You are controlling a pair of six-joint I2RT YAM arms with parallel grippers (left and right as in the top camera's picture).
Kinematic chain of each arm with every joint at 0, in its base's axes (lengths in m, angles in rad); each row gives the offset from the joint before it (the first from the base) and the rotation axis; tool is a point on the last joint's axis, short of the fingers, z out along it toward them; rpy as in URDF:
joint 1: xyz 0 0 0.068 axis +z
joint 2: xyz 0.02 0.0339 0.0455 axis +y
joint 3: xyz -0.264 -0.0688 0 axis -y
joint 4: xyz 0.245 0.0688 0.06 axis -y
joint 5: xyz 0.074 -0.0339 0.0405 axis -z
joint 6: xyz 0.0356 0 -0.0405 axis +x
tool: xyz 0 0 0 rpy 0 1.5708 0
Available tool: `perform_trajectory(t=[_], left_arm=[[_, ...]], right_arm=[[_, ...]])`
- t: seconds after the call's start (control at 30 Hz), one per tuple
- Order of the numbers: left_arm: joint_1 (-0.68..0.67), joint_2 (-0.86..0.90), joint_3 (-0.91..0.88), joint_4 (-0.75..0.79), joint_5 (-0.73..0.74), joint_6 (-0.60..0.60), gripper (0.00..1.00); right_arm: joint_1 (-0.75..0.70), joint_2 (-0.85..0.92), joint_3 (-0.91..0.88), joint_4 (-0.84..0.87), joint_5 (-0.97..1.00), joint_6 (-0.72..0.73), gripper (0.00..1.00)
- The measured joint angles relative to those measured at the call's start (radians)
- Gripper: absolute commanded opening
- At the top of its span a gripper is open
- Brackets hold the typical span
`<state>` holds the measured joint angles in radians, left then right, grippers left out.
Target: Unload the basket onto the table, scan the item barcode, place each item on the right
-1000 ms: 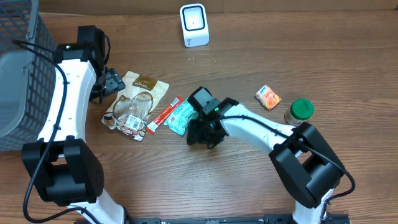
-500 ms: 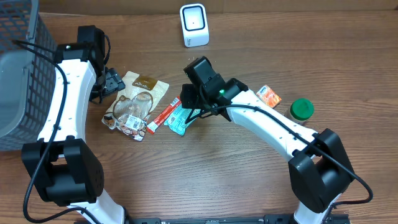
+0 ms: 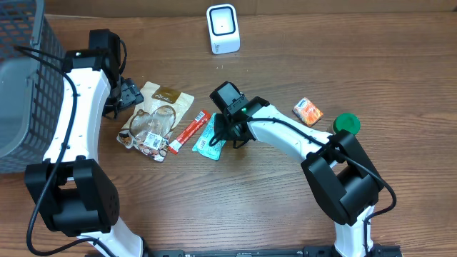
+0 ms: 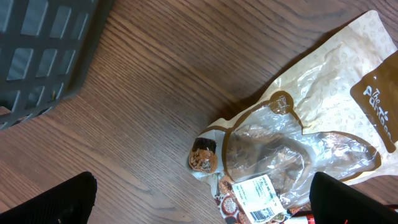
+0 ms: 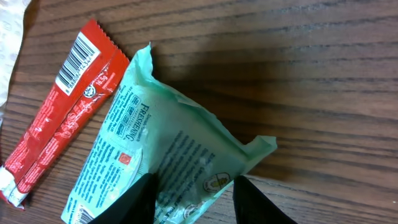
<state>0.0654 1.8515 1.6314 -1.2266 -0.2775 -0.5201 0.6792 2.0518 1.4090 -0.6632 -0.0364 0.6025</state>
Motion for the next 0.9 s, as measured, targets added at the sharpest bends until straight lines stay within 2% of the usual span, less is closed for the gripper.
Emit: perform_trajectory(t=[0.27,0.47,0.63,0.7,0.9], left_arm=[[0.0,0.0,0.0,0.0,0.0,0.0,1.0],[0.0,0.0,0.0,0.0,0.0,0.0,1.0],[0.0,0.0,0.0,0.0,0.0,0.0,1.0],[0.0,0.0,0.0,0.0,0.0,0.0,1.0],[0.0,0.0,0.0,0.0,0.0,0.0,1.0]], right_arm=[[-0.058,-0.005,0.051,-0.113,-0.001,0.0,0.45],[-0.112,-0.053,0.069,0.009,-0.041,0.0,0.45],[-0.079,-0.059,0.069,0.081,-0.056,0.0,0.46],[-0.05,-0.045,0.069,0.088,-0.039,0.0,0.49],[-0.024,0.027,0.074,-0.052,0.059,0.006,0.5]])
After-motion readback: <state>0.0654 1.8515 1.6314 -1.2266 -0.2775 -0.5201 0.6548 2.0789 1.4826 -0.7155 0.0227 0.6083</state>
